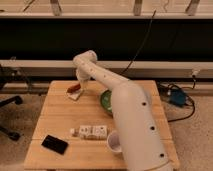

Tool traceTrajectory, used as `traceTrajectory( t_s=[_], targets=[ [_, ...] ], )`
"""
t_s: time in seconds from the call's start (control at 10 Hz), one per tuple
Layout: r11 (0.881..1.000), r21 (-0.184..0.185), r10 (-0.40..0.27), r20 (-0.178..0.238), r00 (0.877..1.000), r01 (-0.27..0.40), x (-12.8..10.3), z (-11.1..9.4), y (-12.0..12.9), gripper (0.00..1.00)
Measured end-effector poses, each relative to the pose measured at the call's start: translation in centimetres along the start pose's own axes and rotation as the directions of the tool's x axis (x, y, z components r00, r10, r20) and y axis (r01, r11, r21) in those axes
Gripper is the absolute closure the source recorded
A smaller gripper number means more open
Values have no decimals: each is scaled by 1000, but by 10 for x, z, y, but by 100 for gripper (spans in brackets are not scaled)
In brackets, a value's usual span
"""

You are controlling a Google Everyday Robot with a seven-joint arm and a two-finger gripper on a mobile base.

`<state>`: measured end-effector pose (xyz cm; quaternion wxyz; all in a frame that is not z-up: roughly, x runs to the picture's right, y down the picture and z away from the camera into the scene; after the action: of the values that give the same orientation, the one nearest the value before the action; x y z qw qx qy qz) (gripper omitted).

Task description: Place the pepper on the white sponge

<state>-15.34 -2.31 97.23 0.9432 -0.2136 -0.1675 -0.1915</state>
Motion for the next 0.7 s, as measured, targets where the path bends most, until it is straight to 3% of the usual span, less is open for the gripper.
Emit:
traceTrajectory(
  t_s=[0.2, 0.7],
  targets=[
    [1000, -3, -2, 7, 1000, 2, -2, 3, 0, 22],
    [1000, -16, -2, 17, 1000, 2, -5, 8, 4, 20]
  ],
)
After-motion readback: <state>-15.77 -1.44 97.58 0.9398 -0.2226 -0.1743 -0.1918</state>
